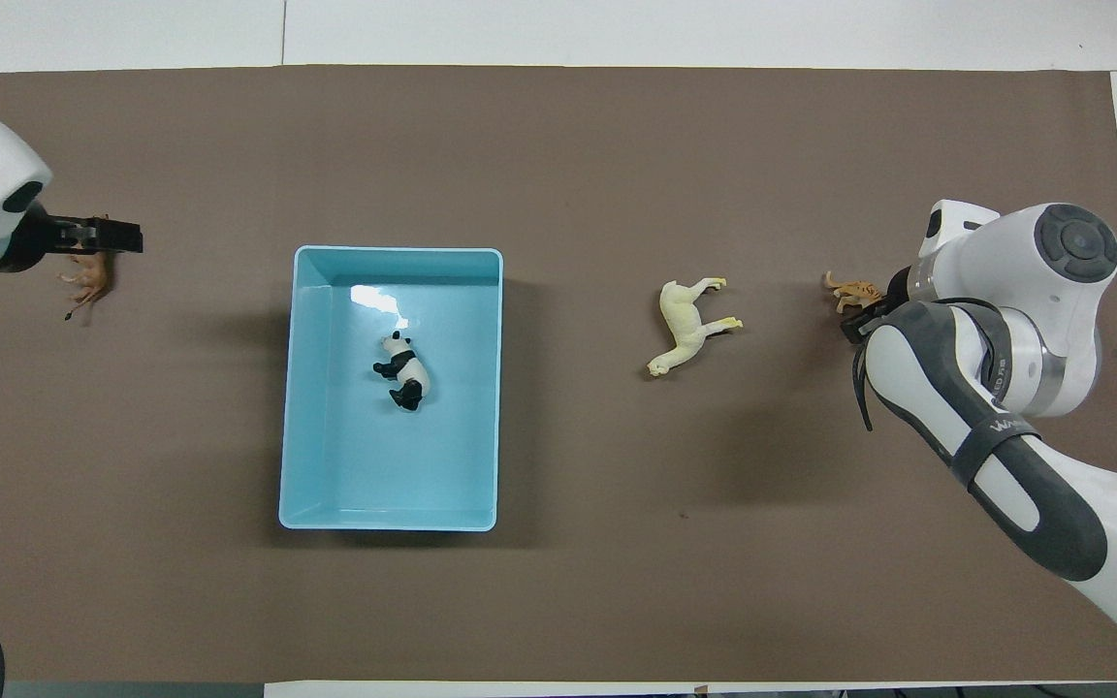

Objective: Put all toys into storage box

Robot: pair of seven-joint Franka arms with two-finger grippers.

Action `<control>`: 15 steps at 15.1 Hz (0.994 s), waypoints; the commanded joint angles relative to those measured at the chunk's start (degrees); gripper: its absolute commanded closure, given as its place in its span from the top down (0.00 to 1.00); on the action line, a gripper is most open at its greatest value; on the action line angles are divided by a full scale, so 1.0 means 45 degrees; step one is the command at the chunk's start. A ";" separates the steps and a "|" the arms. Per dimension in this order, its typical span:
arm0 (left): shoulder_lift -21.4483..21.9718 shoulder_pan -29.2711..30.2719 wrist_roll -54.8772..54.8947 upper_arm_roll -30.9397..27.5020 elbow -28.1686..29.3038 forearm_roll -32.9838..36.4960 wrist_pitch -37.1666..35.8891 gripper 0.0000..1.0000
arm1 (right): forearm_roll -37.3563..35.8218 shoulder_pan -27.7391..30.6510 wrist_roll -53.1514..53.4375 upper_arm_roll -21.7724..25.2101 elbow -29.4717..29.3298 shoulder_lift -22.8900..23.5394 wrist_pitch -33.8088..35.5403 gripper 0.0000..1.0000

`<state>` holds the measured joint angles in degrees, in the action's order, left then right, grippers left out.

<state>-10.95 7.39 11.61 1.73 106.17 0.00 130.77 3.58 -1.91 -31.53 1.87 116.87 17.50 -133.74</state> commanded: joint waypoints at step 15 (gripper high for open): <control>-0.2565 0.1659 0.2928 0.0220 0.1092 0.1563 0.3651 1.00 | 0.1395 -0.9179 1.4290 -0.0436 -0.6655 0.1418 0.0253 0.00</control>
<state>-22.84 15.26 25.13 3.21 107.74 6.02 142.80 9.03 -40.62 30.73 -0.59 88.38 19.47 -128.53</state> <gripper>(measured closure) 0.000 0.436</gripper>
